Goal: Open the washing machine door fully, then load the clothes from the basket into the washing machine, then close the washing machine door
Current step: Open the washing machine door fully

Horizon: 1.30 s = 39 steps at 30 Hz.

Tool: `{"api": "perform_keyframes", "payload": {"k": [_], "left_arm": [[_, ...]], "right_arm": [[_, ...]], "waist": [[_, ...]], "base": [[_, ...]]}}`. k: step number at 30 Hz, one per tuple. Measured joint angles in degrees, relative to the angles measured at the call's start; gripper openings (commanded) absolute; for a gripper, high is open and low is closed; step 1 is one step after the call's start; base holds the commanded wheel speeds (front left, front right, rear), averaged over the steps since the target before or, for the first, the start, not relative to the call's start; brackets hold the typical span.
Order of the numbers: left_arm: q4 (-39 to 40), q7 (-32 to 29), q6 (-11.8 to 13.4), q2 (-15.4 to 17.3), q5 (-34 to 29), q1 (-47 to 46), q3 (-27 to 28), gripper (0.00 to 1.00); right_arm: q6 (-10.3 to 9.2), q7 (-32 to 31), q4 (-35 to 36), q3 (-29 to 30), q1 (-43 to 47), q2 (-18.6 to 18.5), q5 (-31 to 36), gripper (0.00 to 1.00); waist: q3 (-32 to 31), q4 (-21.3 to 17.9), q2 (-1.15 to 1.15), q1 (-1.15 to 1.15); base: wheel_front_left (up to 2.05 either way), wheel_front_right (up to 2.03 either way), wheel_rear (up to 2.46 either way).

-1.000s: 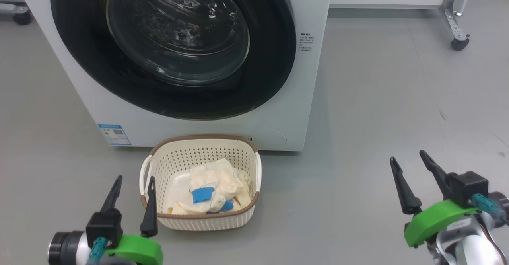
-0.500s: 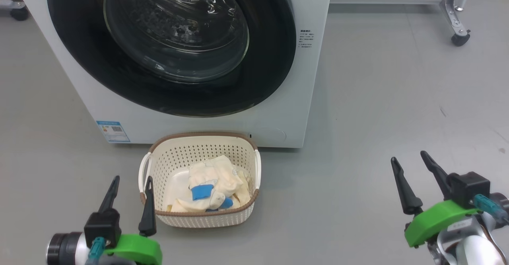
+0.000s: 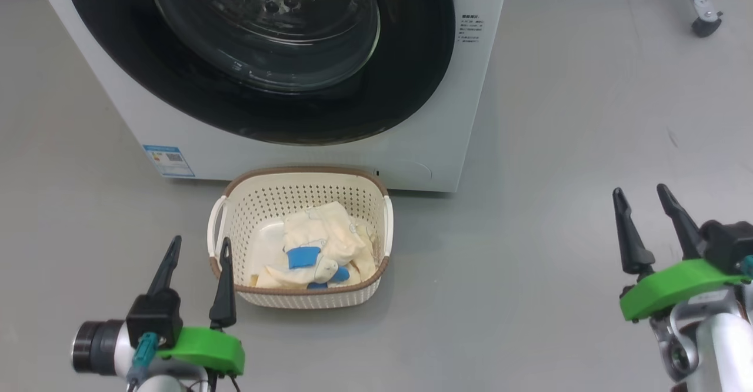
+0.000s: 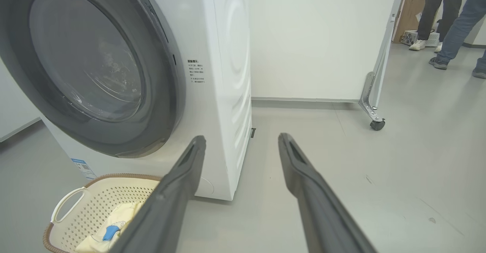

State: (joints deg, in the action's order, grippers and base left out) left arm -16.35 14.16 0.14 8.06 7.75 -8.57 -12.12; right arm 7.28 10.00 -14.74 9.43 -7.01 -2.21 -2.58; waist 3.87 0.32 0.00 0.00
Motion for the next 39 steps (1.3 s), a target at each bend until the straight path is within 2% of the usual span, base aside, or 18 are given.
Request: {"api": "perform_keyframes", "payload": {"k": [1, 3, 4, 10, 12, 19, 25, 28, 32, 39], "left_arm": [[0.03, 0.00, 0.00, 0.00, 0.01, -0.09, -0.05, 1.00], [0.15, 0.01, 0.08, -0.01, 0.32, -0.67, -0.21, 1.00], [0.22, 0.01, 0.15, -0.02, 0.34, -1.06, -0.27, 1.00], [0.30, 0.02, 0.23, -0.08, 0.34, -3.33, -0.88, 1.00], [0.29, 0.02, 0.23, -0.10, 0.34, -3.63, -0.97, 1.00], [0.22, 0.02, -0.11, -0.27, 0.30, -5.86, -1.85, 1.00], [0.21, 0.03, -0.19, -0.65, -0.21, -8.18, -2.68, 1.00], [0.21, 0.03, -0.55, -0.77, -0.23, -8.67, -2.88, 1.00], [0.22, 0.03, -0.69, -1.10, -0.33, -9.28, -3.10, 1.00], [0.23, 0.03, -1.13, -1.89, -0.68, -10.62, -3.50, 1.00]], "right_arm": [[0.00, 0.26, -0.46, 0.25, -0.68, 0.00, -0.57, 0.69], [0.00, 0.34, -1.48, 0.74, -2.25, 0.00, -2.32, 0.20], [0.00, 0.41, -2.23, 0.96, -3.18, 0.00, -4.19, 0.00], [0.00, 1.34, -8.33, 1.63, -9.55, -0.02, -16.37, 0.00], [0.00, 1.31, -10.76, 1.11, -11.88, -0.03, -23.63, 0.00], [0.00, -3.46, -18.02, -1.55, -20.89, -0.13, -55.93, 0.00], [0.00, -9.57, -22.45, -2.33, -28.25, -0.29, -75.39, 0.00], [0.00, -13.16, -24.40, -2.43, -31.84, -0.46, -82.88, 0.00], [0.00, -17.63, -27.42, -3.15, -36.52, -0.68, -89.54, 0.00], [0.00, -23.45, -32.49, -5.01, -44.36, -0.85, -95.30, 0.00]], "waist": [[0.39, 0.08, 0.00, 0.00], [1.24, 0.24, 0.00, 0.00], [1.64, 0.34, 0.00, 0.00], [4.09, 1.06, 0.00, 0.00], [4.75, 1.30, 0.00, 0.00], [7.20, 2.37, 0.00, 0.00], [9.24, 3.69, 0.00, 0.01], [10.09, 4.35, 0.00, 0.01], [10.93, 5.14, 0.00, 0.00], [12.46, 6.31, 0.00, 0.00]], "base": [[0.00, 0.00, 0.00], [0.00, 0.00, 0.00], [0.00, 0.00, 0.00], [0.00, 0.00, 0.00], [0.00, 0.00, 0.00], [0.00, 0.00, 0.00], [0.00, 0.00, 0.00], [0.00, 0.00, 0.00], [0.00, 0.00, 0.00], [0.00, 0.00, 0.00]]}}
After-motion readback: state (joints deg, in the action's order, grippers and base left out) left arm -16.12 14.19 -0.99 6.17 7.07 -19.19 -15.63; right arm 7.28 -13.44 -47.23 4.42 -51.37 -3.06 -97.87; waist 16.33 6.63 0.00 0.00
